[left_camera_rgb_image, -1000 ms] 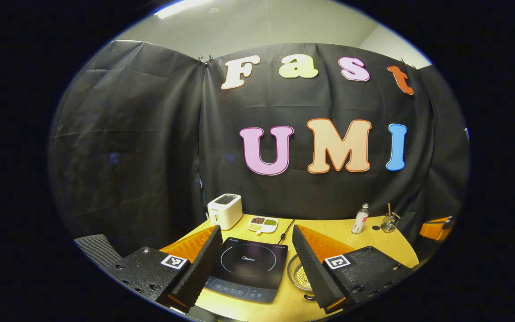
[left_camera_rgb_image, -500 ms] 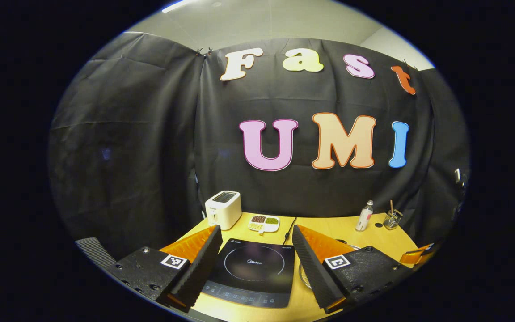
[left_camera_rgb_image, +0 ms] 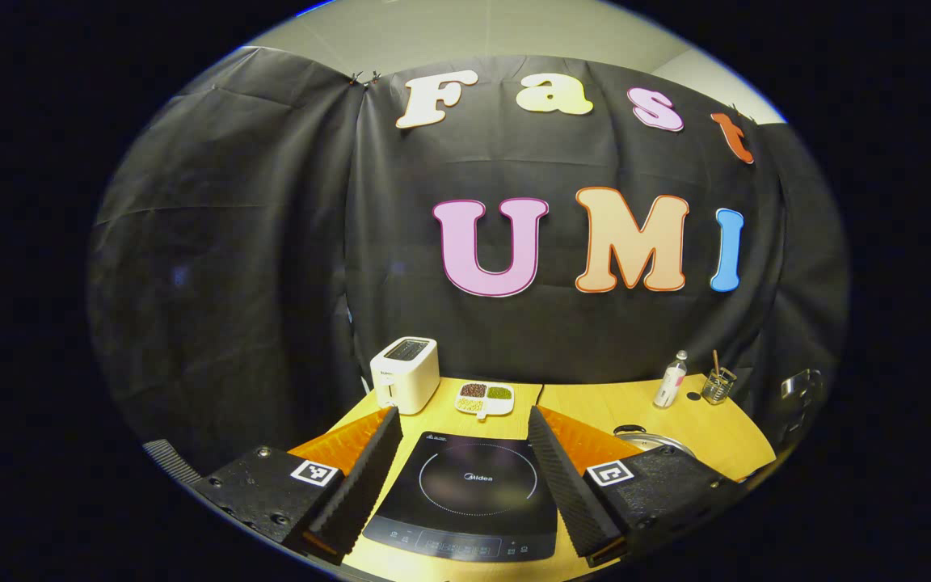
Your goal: First push the handle of the pot to place it horizontally, then grasp the pot with both hands and set it on the induction cooktop.
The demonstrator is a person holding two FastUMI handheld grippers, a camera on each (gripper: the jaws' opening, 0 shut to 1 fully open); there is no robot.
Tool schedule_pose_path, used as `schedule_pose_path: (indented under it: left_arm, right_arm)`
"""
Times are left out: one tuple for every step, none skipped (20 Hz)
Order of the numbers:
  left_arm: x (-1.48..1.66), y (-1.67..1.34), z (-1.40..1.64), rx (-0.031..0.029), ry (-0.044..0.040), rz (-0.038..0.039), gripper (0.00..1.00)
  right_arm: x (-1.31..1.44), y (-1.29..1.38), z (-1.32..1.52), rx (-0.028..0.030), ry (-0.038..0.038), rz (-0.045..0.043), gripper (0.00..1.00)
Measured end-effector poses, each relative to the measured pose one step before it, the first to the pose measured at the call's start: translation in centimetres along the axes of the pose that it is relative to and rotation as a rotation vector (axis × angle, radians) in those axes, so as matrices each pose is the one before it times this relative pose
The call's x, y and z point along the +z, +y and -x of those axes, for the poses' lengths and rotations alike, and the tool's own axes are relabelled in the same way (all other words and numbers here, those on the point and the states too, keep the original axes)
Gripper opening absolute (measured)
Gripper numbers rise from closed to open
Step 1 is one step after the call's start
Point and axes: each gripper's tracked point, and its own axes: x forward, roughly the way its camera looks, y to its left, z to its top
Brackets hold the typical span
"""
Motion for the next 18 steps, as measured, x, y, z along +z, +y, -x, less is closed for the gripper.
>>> schedule_pose_path:
  left_arm:
    - [-0.229,0.214,-0.158,-0.0025,0.00528,-0.00149,0.93]
    - [-0.037,0.258,-0.152,-0.00376,0.00173,-0.00137,0.96]
    - [-0.095,0.312,-0.13,-0.00239,0.0008,-0.00212,0.93]
    - [-0.077,0.261,-0.059,-0.00265,0.00124,-0.0033,0.93]
    - [-0.17,0.323,-0.004,-0.00198,0.00176,-0.00409,0.93]
    - [-0.065,0.176,-0.119,-0.0037,0.00177,-0.00468,0.93]
    - [-0.067,0.227,-0.014,-0.00422,0.00215,-0.00494,0.93]
    - [-0.166,0.245,-0.02,-0.00334,0.00324,-0.00626,0.93]
    - [-0.211,0.425,-0.195,-0.00096,0.00402,-0.00659,0.93]
    - [-0.126,0.217,-0.105,-0.00337,0.00175,-0.00391,0.93]
    - [-0.029,0.134,-0.111,-0.00571,0.00044,-0.00287,0.93]
    - [-0.062,0.108,-0.098,-0.00618,0.00076,-0.00215,0.96]
    - [-0.188,0.17,-0.212,-0.00576,0.00109,-0.00169,0.96]
    - [-0.111,0.085,-0.18,-0.007,0.00149,-0.00067,0.96]
    - [-0.093,0.013,-0.228,-0.00851,0.00325,-0.0008,0.96]
    - [-0.112,0.061,-0.171,-0.00717,0.0023,-0.00158,0.96]
    - [-0.093,0.051,-0.18,-0.00649,0.00192,-0.00274,0.96]
    - [-0.021,0.073,-0.099,-0.00782,0.00108,-0.00257,0.96]
  right_arm:
    - [-0.7,0.319,-0.638,0.00224,0.02239,-0.0054,0.09]
    - [-0.454,0.351,-0.556,0.00471,0.02254,-0.00497,0.09]
    - [-0.524,0.297,-0.582,0.00397,0.01761,-0.00394,0.09]
    - [-0.231,0.236,-0.487,0.00293,0.01396,-0.0012,0.1]
    - [-0.345,0.254,-0.509,-0.00111,0.01024,0.00271,0.1]
    - [-0.073,0.071,-0.448,-0.00694,0.00629,0.00491,0.1]
    - [-0.164,0.005,-0.509,-0.00973,0.00303,0.00574,0.1]
    - [-0.091,0.019,-0.41,-0.00973,0.00566,0.00218,0.1]
    - [-0.221,0.182,-0.408,-0.00475,0.00547,-0.0039,0.1]
    - [-0.043,0.328,-0.287,0.00132,0.00193,-0.00988,0.1]
    - [-0.122,0.29,-0.329,0.00496,0.00118,-0.01334,0.1]
    - [0.021,0.256,-0.288,0.0033,0.00076,-0.01198,0.1]
    - [-0.05,0.2,-0.247,0.00328,-0.00038,-0.01382,0.1]
    - [-0.013,0.359,-0.189,0.00997,-0.00011,-0.02025,0.1]
    - [-0.062,0.297,-0.328,0.00841,0.00238,-0.02295,0.1]
    - [-0.053,0.176,-0.419,0.0103,0.00235,-0.01642,0.0]
    - [-0.157,0.468,0.048,0.01064,0.00059,-0.01853,0.0]
    - [-0.01,0.456,-0.191,0.01342,0.0016,-0.02617,0.1]
